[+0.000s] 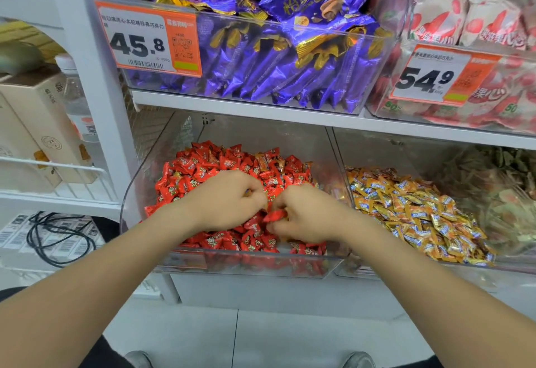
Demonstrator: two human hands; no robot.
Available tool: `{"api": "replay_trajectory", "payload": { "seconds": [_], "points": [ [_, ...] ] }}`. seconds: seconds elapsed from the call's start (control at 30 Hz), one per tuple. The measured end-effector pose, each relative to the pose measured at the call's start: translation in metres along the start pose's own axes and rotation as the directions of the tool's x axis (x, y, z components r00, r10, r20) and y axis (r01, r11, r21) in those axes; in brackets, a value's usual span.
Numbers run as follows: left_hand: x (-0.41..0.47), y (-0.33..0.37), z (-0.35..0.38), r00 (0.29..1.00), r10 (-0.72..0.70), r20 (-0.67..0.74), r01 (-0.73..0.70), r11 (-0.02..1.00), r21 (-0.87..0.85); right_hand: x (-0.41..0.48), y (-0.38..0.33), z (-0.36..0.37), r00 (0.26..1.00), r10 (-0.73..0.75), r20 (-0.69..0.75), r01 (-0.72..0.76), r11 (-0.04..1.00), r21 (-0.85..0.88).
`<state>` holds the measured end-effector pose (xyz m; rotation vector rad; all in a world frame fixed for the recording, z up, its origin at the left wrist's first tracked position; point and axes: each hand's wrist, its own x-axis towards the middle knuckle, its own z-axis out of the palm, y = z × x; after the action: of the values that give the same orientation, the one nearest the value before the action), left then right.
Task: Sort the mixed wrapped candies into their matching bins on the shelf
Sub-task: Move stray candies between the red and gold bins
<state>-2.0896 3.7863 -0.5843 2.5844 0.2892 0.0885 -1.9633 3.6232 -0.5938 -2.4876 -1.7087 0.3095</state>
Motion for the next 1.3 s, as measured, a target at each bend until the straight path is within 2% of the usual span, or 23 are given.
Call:
{"api": "replay_trajectory", "payload": {
  "seconds": [0.07,0.13,0.2,0.27,0.4,0.5,0.67,0.77,0.83,0.87,0.9,0.93,0.97,1.0,1.03,1.13,1.23,1.3],
  "points": [
    [-0.002,0.0,-0.004,0.993,-0.076,-0.09,0.076,0.997,-0.006,-0.003,0.002,-0.012,1.0,-0.005,-0.028,0.011,0.979,0.203],
    [-0.005,0.002,-0.004,0.974,-0.142,-0.179,0.141,0.99,-0.015,-0.007,0.001,-0.019,0.999,0.032,0.007,-0.032,0.924,0.381],
    [-0.006,0.004,-0.003,0.962,-0.175,-0.209,0.165,0.984,-0.063,-0.009,-0.001,-0.022,0.997,0.054,0.056,-0.075,0.861,0.503],
    [-0.006,0.003,-0.003,0.97,-0.193,-0.146,0.172,0.974,-0.146,-0.009,-0.002,-0.023,0.995,0.056,0.088,-0.095,0.822,0.562],
    [-0.008,0.004,-0.005,0.983,-0.157,0.094,0.179,0.928,-0.326,-0.009,-0.004,-0.025,0.992,0.106,0.071,-0.127,0.788,0.603],
    [-0.01,0.007,-0.007,0.96,-0.142,0.242,0.238,0.868,-0.435,-0.01,-0.005,-0.028,0.987,0.138,0.082,-0.153,0.654,0.741],
    [-0.009,0.012,-0.003,0.944,-0.181,0.275,0.317,0.728,-0.608,-0.014,-0.006,-0.037,0.972,0.15,0.179,-0.228,0.441,0.868],
    [-0.007,0.009,-0.004,0.936,-0.197,0.292,0.34,0.723,-0.601,-0.015,-0.007,-0.039,0.968,0.19,0.166,-0.227,0.374,0.899],
    [-0.008,0.007,-0.006,0.955,-0.213,0.208,0.29,0.819,-0.495,-0.015,-0.005,-0.036,0.957,0.268,0.107,-0.216,0.418,0.882],
    [-0.009,0.006,-0.006,0.968,-0.213,0.133,0.249,0.883,-0.398,-0.015,-0.005,-0.035,0.949,0.312,0.044,-0.205,0.505,0.838],
    [-0.01,0.005,-0.006,0.977,-0.205,0.057,0.212,0.934,-0.289,-0.015,-0.006,-0.033,0.941,0.335,-0.045,-0.197,0.652,0.733],
    [-0.01,0.004,-0.006,0.981,-0.195,-0.008,0.19,0.962,-0.196,-0.016,-0.008,-0.031,0.938,0.321,-0.134,-0.198,0.81,0.552],
    [-0.01,0.003,-0.006,0.981,-0.187,-0.052,0.178,0.974,-0.141,-0.018,-0.011,-0.029,0.939,0.29,-0.187,-0.216,0.916,0.339],
    [-0.01,0.002,-0.006,0.983,-0.171,-0.069,0.16,0.977,-0.138,-0.019,-0.015,-0.027,0.94,0.271,-0.206,-0.244,0.958,0.15],
    [-0.009,0.001,-0.006,0.988,-0.145,-0.059,0.134,0.977,-0.164,-0.022,-0.019,-0.026,0.942,0.26,-0.214,-0.26,0.965,0.032],
    [-0.009,0.001,-0.007,0.996,-0.083,0.019,0.085,0.977,-0.197,-0.021,-0.023,-0.024,0.934,0.256,-0.249,-0.274,0.961,-0.037],
    [-0.011,0.004,-0.006,0.995,-0.099,-0.033,0.095,0.989,-0.115,-0.023,-0.021,-0.032,0.907,0.256,-0.335,-0.244,0.967,0.079],
    [-0.01,0.006,-0.003,0.99,-0.092,-0.108,0.099,0.993,0.059,-0.033,-0.018,-0.04,0.895,0.269,-0.356,-0.212,0.958,0.193]
  ]
}}
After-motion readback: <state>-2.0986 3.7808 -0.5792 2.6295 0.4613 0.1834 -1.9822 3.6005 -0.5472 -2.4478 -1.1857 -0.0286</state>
